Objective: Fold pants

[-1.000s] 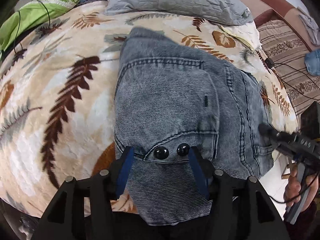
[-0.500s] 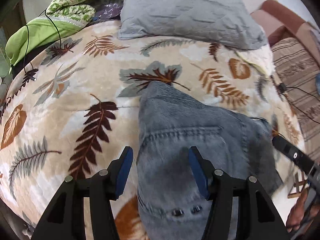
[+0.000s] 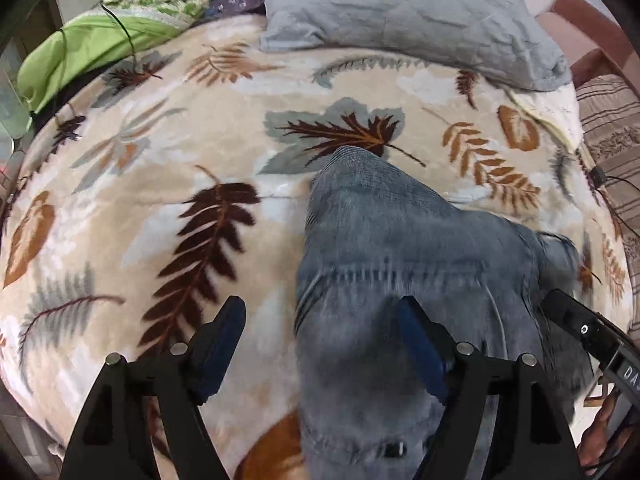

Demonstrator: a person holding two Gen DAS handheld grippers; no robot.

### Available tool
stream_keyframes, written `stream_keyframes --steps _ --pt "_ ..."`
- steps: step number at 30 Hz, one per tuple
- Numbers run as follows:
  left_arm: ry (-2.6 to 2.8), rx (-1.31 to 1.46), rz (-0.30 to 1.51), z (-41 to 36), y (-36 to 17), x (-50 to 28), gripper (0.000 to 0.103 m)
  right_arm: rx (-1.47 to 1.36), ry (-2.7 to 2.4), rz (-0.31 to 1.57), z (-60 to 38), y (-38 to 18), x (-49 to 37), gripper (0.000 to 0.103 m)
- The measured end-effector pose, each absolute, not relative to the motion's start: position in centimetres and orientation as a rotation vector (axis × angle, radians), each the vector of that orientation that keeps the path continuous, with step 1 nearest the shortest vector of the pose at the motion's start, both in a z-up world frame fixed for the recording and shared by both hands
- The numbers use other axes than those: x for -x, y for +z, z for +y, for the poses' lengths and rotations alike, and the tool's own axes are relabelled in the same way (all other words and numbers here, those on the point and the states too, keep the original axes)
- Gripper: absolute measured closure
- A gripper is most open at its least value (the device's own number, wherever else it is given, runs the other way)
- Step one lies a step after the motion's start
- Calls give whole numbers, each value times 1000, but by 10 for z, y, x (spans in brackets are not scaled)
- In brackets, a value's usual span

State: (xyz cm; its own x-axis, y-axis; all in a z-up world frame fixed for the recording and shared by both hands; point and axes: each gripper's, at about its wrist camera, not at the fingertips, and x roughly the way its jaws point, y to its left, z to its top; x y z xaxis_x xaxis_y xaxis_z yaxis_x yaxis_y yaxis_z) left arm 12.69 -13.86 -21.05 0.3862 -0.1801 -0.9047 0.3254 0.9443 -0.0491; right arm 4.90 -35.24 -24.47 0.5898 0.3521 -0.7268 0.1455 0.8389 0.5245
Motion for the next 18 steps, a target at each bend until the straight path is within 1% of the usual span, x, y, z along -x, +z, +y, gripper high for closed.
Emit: stream_keyframes --steps 3,6,9,12,15,18 --pt "-357 -163 1079 -127 -195 -98 24 -550 172 914 -344 -229 -25 73" --pt "-413 -166 1081 -119 -193 -71 24 -475 195 914 -328 -221 -4 73" --pt "-428 -203 1115 -118 -207 -51 24 -434 184 950 -314 -226 10 73" --pt "-418 -226 1149 -115 -233 -38 24 -372 151 978 -301 -235 19 73" --pt "-427 -172 1153 -108 -241 -40 23 -384 128 1021 -300 -250 22 73" --pt "-446 -156 1158 -104 -243 -42 21 -406 127 1012 -304 -254 26 72"
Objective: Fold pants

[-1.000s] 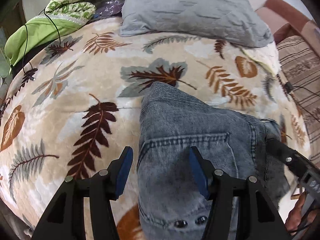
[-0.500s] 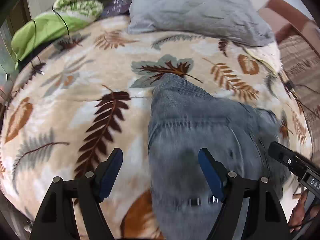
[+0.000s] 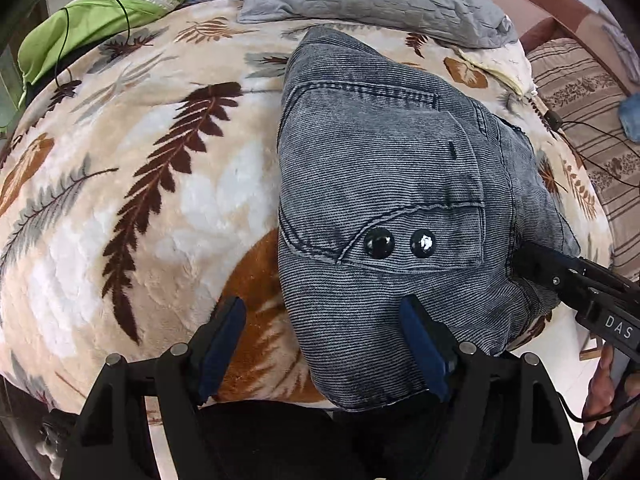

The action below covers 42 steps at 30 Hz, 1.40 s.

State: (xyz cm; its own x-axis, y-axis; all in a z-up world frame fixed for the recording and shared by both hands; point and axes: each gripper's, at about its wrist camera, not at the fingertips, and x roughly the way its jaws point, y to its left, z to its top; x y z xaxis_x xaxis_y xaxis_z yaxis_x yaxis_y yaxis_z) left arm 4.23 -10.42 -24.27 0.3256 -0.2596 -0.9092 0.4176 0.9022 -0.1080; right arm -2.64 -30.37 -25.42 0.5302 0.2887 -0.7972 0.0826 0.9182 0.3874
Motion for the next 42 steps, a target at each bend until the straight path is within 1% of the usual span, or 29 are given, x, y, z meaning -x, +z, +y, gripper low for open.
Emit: stream_keyframes --steps 5,7,9,16,26,32,42 --pt "-445 -150 1165 -100 -248 -50 12 -421 115 1034 -305 -257 25 72" --pt "-437 -145 1172 -100 -251 -54 5 -440 117 1035 -308 -259 23 72" --pt "-426 -150 1172 -101 -254 -54 0 -462 127 1038 -311 -260 22 72" --pt "-418 -149 1159 -99 -248 -50 0 -578 150 1055 -324 -265 19 72" --pt "-424 -211 1098 -97 -228 -28 0 -552 113 1068 -317 -263 16 72" --pt "-421 -269 1085 -102 -242 -28 0 -557 109 1079 -317 -263 14 72" --pt "-390 -402 1005 -115 -236 -10 0 -554 98 1067 -316 -264 15 72"
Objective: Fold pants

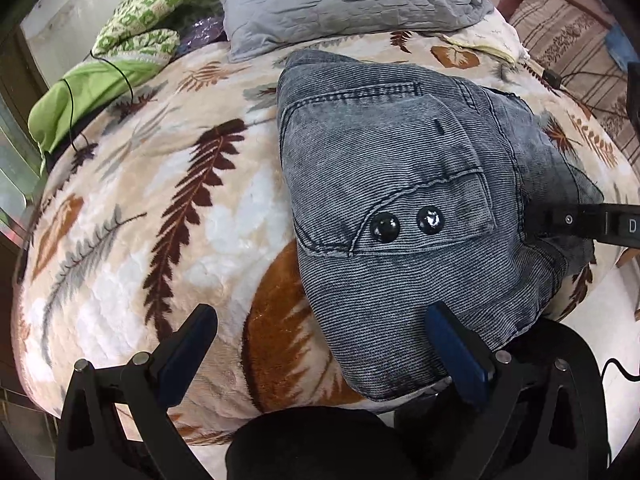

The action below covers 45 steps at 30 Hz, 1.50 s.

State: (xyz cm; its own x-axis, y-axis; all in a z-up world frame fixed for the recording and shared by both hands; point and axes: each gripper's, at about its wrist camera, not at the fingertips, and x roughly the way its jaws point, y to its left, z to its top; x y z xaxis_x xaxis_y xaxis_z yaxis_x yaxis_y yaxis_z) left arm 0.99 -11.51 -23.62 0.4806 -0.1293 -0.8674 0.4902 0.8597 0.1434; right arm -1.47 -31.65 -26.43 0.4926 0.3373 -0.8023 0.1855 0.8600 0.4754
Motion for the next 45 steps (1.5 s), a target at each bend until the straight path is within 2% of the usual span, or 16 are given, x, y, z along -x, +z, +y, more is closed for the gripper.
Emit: stream_keyframes --steps 10,21,30,31,33,34,35,40,45 --pt "-370 -304 957 -86 -186 -2 0 -548 81 1043 -316 -242 19 72" --pt "-296 -256 794 -63 -127 1 0 -439 105 873 -300 -171 25 73" --pt "-270 -217 700 -48 -89 15 0 -418 144 780 -292 -139 38 72" --pt "-266 -210 692 -46 -85 17 0 -416 145 773 -292 -137 41 70" --pt "-259 -194 674 -42 -78 20 0 -414 144 760 -291 -134 45 57" --pt "-255 -185 663 -39 -74 22 0 -417 139 744 -291 -131 48 42" --pt "-249 -176 651 -37 -69 25 0 -419 139 723 -291 -129 52 39" --pt "-217 -125 590 -23 -52 33 0 -408 146 676 -293 -117 61 39" --pt "-166 -83 529 -10 -38 41 0 -395 130 616 -298 -104 73 34"
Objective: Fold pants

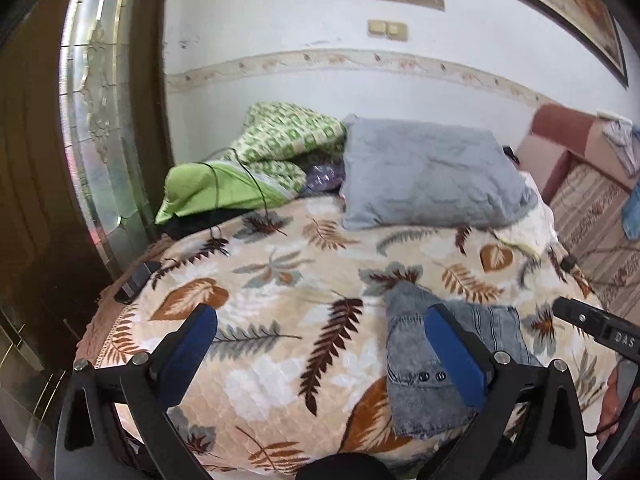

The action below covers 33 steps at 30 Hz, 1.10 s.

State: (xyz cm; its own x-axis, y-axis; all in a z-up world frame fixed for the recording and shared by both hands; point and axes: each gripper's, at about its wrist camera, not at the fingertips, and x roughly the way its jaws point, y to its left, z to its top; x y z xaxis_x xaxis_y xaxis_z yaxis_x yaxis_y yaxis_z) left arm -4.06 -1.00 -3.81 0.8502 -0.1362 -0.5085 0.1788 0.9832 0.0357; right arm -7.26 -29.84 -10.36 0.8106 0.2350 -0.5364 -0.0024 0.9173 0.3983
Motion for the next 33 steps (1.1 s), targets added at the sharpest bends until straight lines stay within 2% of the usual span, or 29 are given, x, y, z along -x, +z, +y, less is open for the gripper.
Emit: stream_keyframes --steps 11,33 --pt "-97 -83 428 3 -24 56 0 -335 67 540 -310 -86 94 30" --pt "-49 -136 514 10 -50 39 0 -326 -22 550 -339 -94 94 30"
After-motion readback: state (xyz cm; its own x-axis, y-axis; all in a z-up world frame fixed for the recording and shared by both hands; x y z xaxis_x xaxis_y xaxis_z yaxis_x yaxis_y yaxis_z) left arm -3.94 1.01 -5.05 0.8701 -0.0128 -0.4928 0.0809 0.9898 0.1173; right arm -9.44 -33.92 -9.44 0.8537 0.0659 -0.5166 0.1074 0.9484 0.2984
